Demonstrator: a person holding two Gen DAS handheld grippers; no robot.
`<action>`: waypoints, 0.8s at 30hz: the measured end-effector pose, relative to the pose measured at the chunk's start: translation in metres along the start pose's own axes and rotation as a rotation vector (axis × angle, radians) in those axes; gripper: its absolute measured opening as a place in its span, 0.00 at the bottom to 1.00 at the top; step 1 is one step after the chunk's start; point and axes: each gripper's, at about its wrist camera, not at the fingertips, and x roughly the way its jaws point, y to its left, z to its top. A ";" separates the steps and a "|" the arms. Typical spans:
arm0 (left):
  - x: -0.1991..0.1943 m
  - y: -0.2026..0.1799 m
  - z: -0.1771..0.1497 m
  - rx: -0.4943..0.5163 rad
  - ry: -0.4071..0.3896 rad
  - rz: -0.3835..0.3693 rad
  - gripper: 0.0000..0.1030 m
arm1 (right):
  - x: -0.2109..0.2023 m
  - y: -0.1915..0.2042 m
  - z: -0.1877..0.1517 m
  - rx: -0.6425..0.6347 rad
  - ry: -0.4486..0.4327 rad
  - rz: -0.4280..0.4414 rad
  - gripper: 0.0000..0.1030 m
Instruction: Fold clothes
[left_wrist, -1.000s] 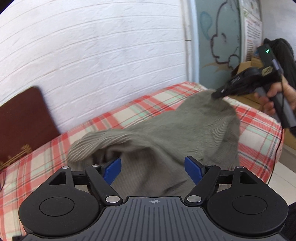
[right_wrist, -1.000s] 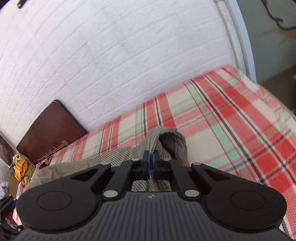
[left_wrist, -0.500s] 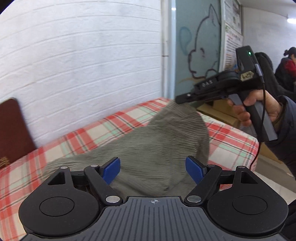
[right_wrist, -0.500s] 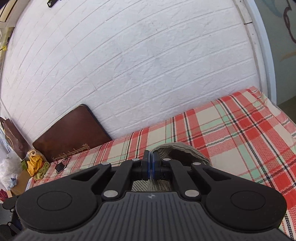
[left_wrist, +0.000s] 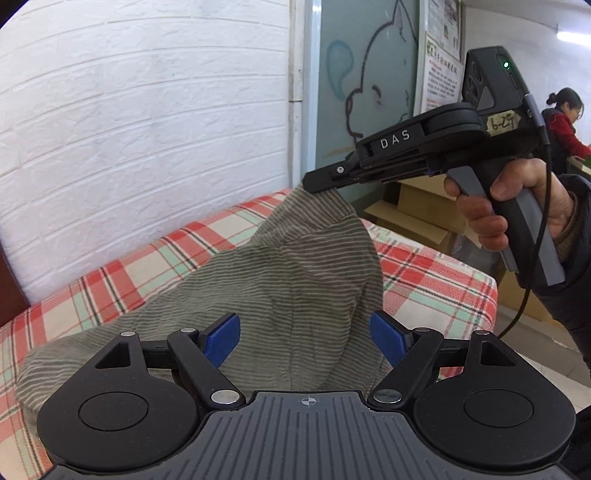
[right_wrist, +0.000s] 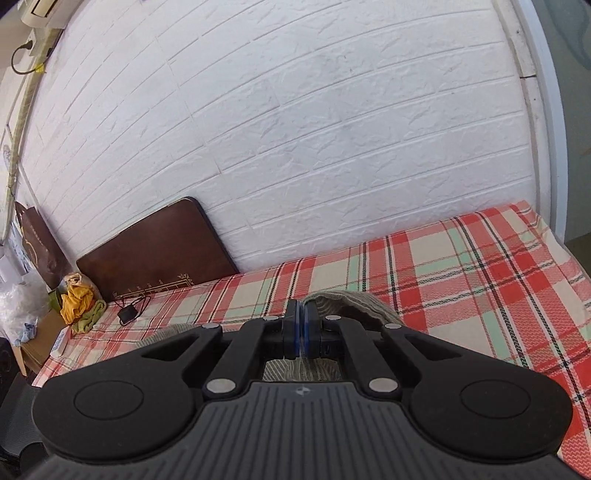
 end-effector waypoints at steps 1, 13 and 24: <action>0.002 -0.002 0.001 0.004 -0.004 -0.007 0.84 | -0.001 0.003 0.002 -0.008 0.003 0.012 0.02; -0.004 -0.023 0.018 0.019 -0.106 -0.105 0.85 | -0.007 0.060 0.033 -0.162 0.034 0.100 0.02; 0.013 0.002 0.030 -0.126 -0.104 -0.006 0.00 | -0.005 0.100 0.029 -0.240 0.053 0.160 0.02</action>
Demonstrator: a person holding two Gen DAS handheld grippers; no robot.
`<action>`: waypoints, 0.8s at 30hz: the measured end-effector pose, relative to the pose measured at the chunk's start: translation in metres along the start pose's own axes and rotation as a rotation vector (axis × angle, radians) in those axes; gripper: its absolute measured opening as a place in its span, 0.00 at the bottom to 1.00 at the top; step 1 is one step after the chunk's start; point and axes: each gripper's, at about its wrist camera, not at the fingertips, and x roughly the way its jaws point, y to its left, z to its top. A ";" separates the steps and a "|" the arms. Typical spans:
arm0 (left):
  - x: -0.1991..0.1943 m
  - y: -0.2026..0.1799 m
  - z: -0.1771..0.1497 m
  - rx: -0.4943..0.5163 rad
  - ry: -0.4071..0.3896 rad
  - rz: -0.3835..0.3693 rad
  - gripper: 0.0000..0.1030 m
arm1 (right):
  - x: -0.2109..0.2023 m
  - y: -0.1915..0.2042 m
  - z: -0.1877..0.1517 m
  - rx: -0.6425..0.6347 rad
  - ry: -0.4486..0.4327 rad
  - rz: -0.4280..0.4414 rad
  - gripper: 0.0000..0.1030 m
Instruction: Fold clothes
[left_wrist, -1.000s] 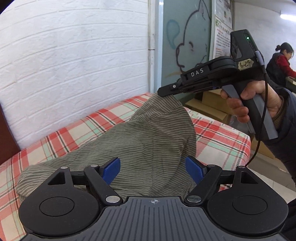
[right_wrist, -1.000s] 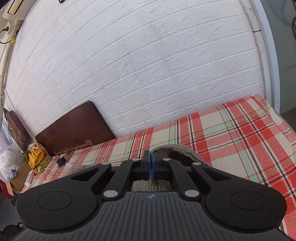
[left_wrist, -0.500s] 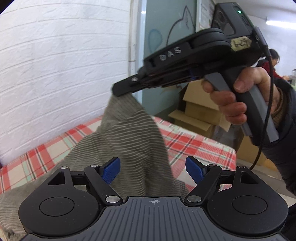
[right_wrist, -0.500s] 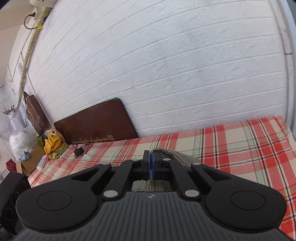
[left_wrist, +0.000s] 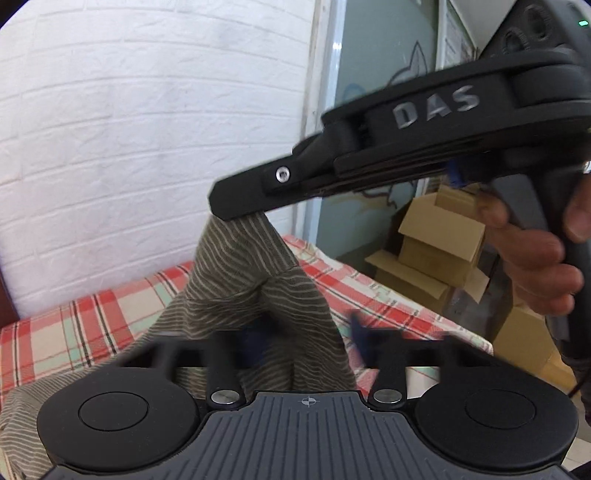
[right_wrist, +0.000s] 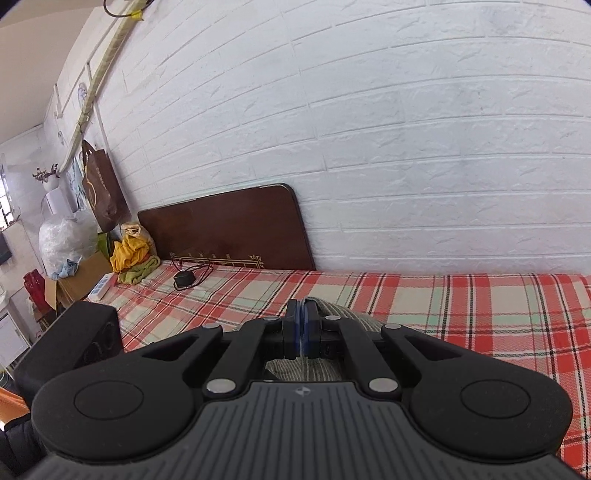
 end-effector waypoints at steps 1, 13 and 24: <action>0.001 0.004 0.002 -0.027 0.001 -0.008 0.00 | 0.000 0.001 0.000 -0.004 -0.002 -0.002 0.02; -0.015 0.045 0.065 -0.148 -0.105 0.184 0.00 | -0.049 -0.041 -0.051 0.183 -0.215 -0.148 0.54; -0.023 0.052 0.137 -0.133 -0.163 0.343 0.00 | 0.033 -0.058 -0.183 0.497 0.067 -0.035 0.58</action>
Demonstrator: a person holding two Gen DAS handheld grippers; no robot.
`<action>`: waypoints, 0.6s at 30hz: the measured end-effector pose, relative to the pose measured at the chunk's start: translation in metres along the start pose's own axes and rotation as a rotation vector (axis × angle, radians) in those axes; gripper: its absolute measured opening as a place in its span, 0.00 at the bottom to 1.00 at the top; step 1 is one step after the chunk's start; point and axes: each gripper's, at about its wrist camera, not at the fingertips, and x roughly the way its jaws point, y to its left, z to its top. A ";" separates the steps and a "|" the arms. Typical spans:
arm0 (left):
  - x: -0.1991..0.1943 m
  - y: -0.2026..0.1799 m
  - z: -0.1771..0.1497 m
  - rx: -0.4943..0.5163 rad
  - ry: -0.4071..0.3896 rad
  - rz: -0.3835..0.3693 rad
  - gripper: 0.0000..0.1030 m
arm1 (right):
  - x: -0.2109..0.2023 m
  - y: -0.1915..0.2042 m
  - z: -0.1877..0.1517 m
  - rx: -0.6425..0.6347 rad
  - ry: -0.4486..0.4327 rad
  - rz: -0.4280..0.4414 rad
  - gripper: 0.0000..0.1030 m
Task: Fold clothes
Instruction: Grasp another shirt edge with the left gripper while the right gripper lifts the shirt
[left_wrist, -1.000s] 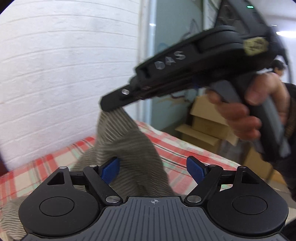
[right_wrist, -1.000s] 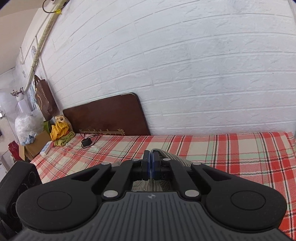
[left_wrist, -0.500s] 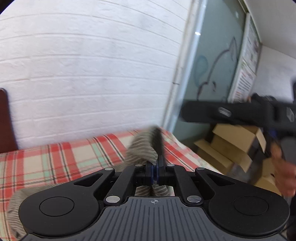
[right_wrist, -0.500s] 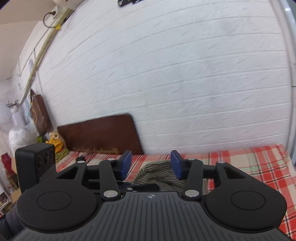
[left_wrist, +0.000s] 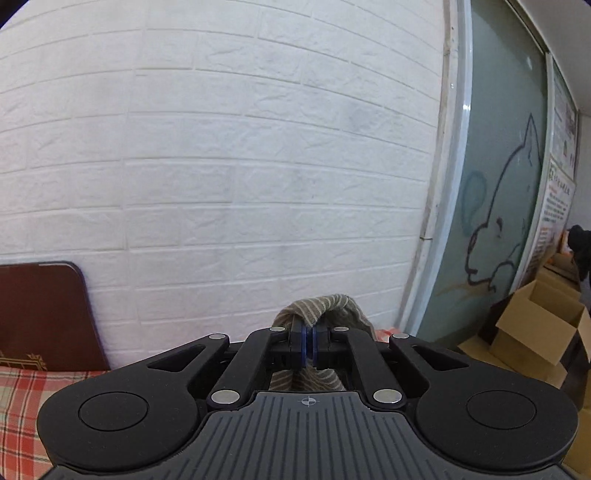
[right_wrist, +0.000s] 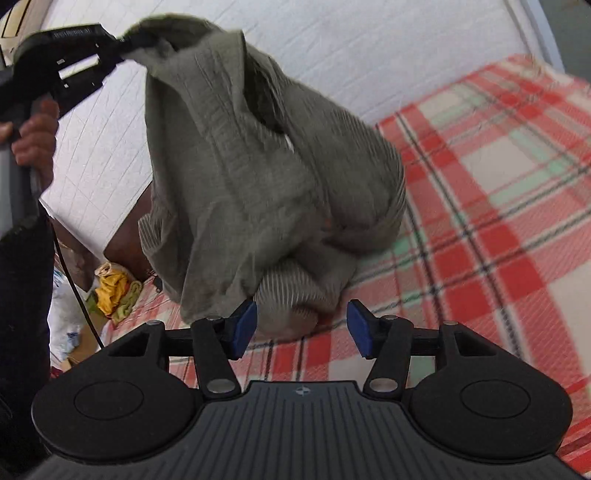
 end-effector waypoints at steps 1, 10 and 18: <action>-0.002 0.000 0.003 -0.002 -0.002 0.007 0.00 | 0.012 0.001 -0.005 0.010 0.017 0.017 0.58; -0.010 0.010 0.021 -0.007 -0.020 0.061 0.00 | 0.032 0.044 -0.001 -0.075 -0.101 0.098 0.54; -0.018 0.027 0.030 -0.012 -0.040 0.094 0.00 | 0.018 0.058 0.015 -0.090 -0.240 0.046 0.55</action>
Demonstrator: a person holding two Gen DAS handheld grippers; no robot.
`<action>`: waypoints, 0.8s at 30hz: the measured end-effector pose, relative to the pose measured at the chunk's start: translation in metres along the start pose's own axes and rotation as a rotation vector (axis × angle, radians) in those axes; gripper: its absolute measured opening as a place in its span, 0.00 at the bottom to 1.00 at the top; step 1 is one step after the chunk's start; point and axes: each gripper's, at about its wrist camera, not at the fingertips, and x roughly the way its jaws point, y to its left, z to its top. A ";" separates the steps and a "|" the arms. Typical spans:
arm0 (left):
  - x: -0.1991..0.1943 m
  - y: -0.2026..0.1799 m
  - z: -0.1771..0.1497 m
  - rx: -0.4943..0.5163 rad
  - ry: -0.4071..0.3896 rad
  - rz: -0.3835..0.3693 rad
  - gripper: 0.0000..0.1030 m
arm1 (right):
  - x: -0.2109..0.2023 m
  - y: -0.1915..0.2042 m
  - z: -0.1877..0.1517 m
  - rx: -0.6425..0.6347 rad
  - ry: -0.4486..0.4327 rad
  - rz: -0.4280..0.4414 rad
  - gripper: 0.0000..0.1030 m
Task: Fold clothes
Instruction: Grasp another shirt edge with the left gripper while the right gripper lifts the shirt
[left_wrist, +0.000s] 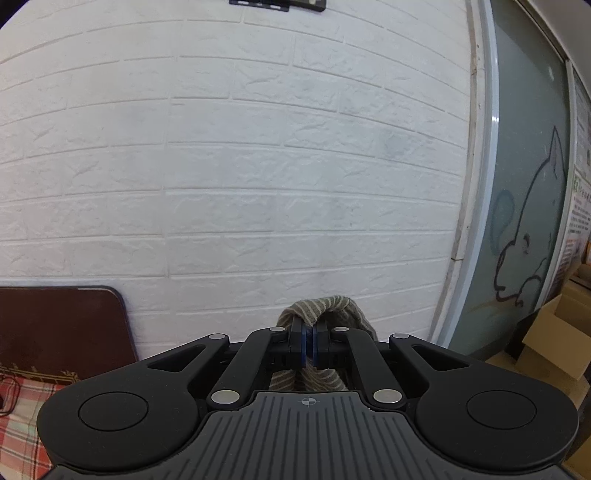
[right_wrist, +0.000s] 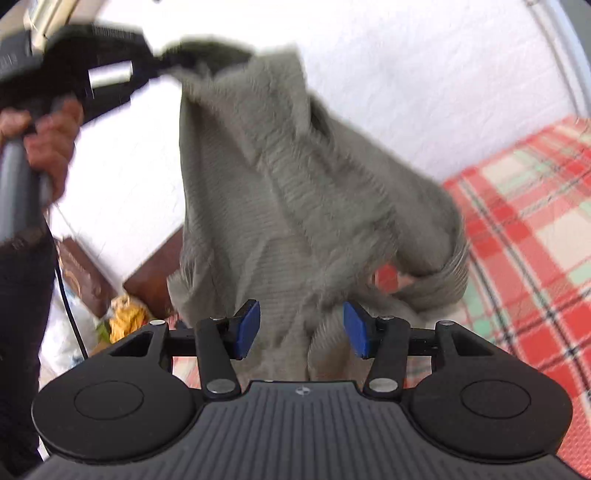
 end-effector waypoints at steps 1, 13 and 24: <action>0.000 0.003 0.001 -0.007 -0.001 0.002 0.00 | -0.003 0.002 0.001 -0.006 -0.015 -0.010 0.55; -0.016 0.025 0.003 -0.025 -0.021 0.048 0.00 | 0.054 0.011 -0.003 -0.087 0.160 0.020 0.04; -0.084 0.091 0.030 -0.155 -0.145 0.228 0.00 | -0.035 0.077 0.122 -0.409 -0.155 -0.072 0.04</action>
